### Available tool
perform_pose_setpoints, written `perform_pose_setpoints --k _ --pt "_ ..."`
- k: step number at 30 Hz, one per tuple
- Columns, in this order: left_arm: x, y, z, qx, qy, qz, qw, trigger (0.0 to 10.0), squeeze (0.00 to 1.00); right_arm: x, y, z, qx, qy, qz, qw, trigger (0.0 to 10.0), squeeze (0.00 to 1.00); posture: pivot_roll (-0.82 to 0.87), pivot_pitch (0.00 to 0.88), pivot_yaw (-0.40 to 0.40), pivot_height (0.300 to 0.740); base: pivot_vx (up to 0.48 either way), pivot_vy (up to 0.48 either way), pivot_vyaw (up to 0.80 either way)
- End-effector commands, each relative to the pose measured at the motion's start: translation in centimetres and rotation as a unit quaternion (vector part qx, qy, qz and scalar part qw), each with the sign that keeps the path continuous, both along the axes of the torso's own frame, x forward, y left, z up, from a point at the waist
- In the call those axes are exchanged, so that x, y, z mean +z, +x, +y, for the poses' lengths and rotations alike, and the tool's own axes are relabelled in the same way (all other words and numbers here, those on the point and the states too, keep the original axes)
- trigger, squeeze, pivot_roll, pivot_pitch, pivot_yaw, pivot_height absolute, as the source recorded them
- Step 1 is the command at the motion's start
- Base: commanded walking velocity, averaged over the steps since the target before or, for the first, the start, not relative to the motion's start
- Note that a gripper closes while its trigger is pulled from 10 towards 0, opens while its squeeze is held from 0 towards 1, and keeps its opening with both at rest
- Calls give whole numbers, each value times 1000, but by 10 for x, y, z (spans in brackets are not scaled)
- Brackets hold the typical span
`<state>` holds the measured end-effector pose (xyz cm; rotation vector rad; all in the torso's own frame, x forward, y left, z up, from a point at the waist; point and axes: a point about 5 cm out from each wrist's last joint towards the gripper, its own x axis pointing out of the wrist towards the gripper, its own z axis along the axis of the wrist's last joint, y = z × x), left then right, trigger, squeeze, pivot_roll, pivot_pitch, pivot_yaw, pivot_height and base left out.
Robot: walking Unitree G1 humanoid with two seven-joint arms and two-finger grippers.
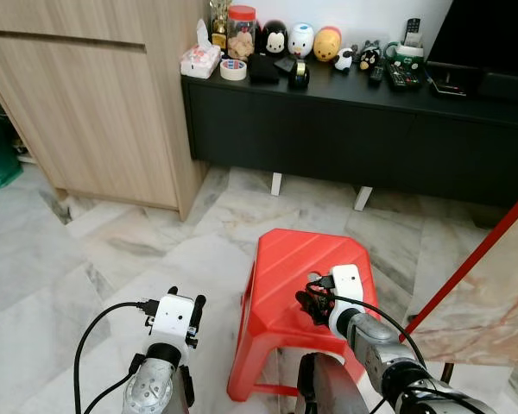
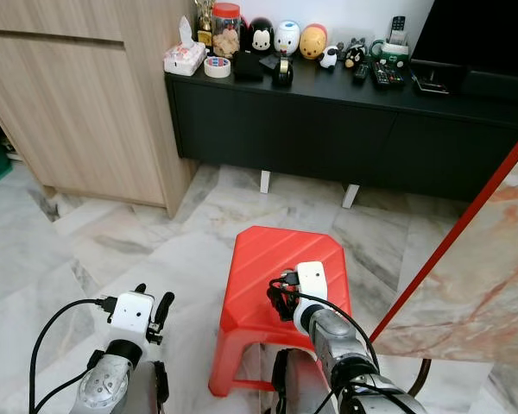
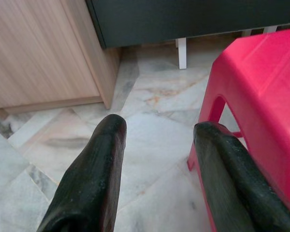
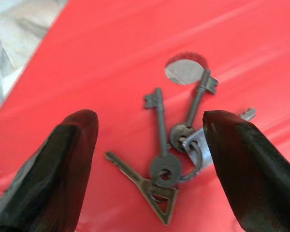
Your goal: Hang keys on a hook
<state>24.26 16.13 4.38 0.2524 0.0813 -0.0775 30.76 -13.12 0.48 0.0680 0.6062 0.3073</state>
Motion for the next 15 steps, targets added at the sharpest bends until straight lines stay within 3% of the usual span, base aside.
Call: perform_pose_setpoints --k 1,8,15 --pt "-2 -6 -3 -2 5 5 1000 10000 0 1 2 -3 4 -18 6 1000 10000 0 100 102 -123 568 0 0 0" --pt "-1 -17 -6 3 1 6 1000 10000 0 2 3 -1 11 -15 -3 1000 10000 0 107 149 -138 568 0 0 0" --pt "4 -20 -6 7 -1 2 1000 10000 0 9 7 4 28 -10 -26 999 10000 0 115 182 -152 568 0 0 0"
